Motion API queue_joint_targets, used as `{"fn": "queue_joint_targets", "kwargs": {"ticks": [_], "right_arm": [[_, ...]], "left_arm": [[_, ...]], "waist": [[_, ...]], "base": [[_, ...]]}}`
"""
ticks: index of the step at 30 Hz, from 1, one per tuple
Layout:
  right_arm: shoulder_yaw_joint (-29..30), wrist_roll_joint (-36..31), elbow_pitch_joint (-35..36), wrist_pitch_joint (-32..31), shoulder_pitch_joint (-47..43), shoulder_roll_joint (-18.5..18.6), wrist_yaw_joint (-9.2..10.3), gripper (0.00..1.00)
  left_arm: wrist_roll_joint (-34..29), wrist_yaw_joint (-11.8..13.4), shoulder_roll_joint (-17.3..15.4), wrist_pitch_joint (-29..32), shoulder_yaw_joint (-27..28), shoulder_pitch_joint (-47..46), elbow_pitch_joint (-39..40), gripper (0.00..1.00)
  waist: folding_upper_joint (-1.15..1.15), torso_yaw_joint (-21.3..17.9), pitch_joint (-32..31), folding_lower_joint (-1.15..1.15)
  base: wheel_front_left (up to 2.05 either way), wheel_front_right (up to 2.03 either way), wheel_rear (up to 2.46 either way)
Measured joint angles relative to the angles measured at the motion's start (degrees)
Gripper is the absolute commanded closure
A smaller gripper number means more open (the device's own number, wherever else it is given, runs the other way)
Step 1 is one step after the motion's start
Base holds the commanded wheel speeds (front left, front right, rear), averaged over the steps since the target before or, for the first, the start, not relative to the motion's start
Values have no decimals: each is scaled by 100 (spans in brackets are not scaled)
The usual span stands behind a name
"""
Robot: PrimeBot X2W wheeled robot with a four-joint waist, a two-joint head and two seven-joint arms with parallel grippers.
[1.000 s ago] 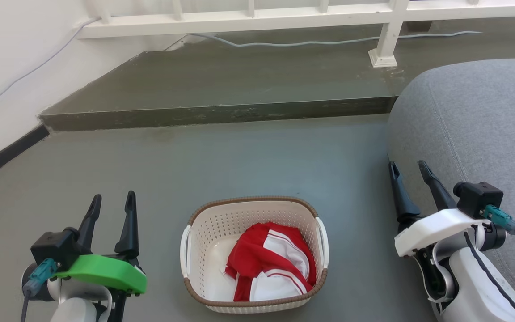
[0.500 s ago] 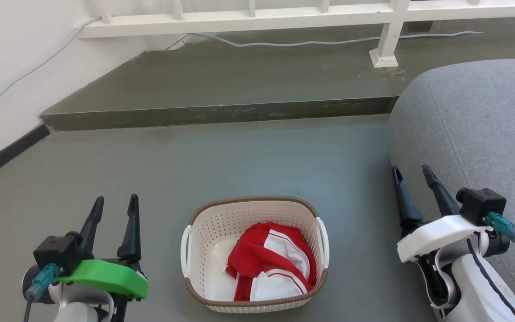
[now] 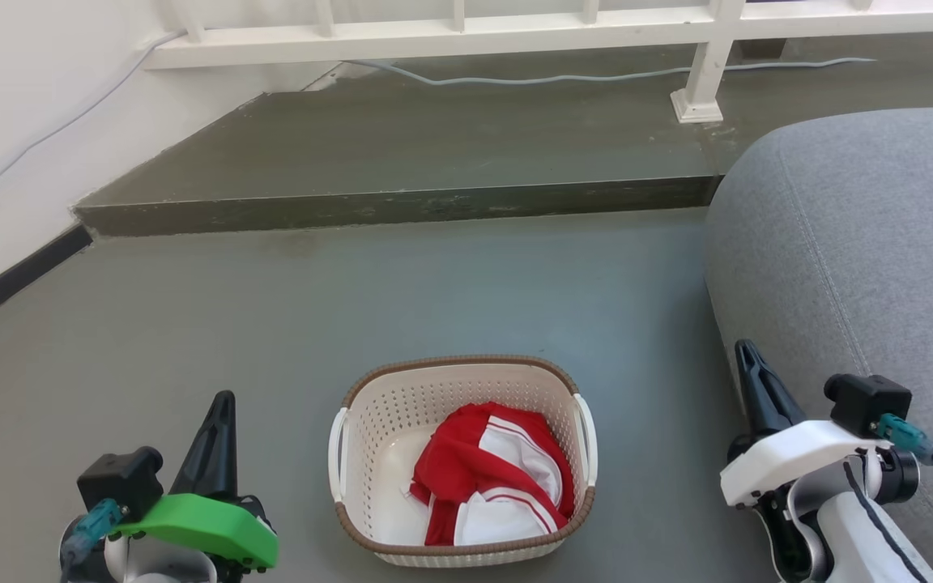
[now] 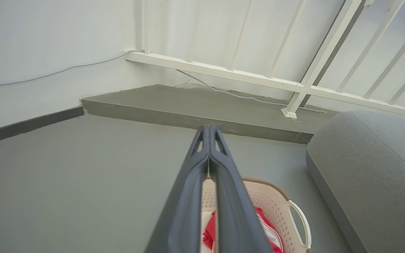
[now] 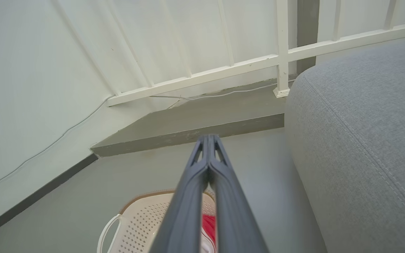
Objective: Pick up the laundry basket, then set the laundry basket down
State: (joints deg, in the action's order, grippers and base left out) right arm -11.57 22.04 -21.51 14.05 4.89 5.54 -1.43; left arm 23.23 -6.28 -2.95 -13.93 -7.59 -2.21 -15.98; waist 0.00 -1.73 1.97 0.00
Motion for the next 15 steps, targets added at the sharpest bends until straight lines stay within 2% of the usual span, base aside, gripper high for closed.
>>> {"fn": "queue_joint_targets", "kwargs": {"ticks": [15], "right_arm": [[332, 1137, -5, -358, 18, -20, -57, 100]], "left_arm": [[1120, 0, 3, 348, 207, -8, -35, 100]], "waist": [[0, 29, -34, 0]], "base": [[0, 0, 0]]}}
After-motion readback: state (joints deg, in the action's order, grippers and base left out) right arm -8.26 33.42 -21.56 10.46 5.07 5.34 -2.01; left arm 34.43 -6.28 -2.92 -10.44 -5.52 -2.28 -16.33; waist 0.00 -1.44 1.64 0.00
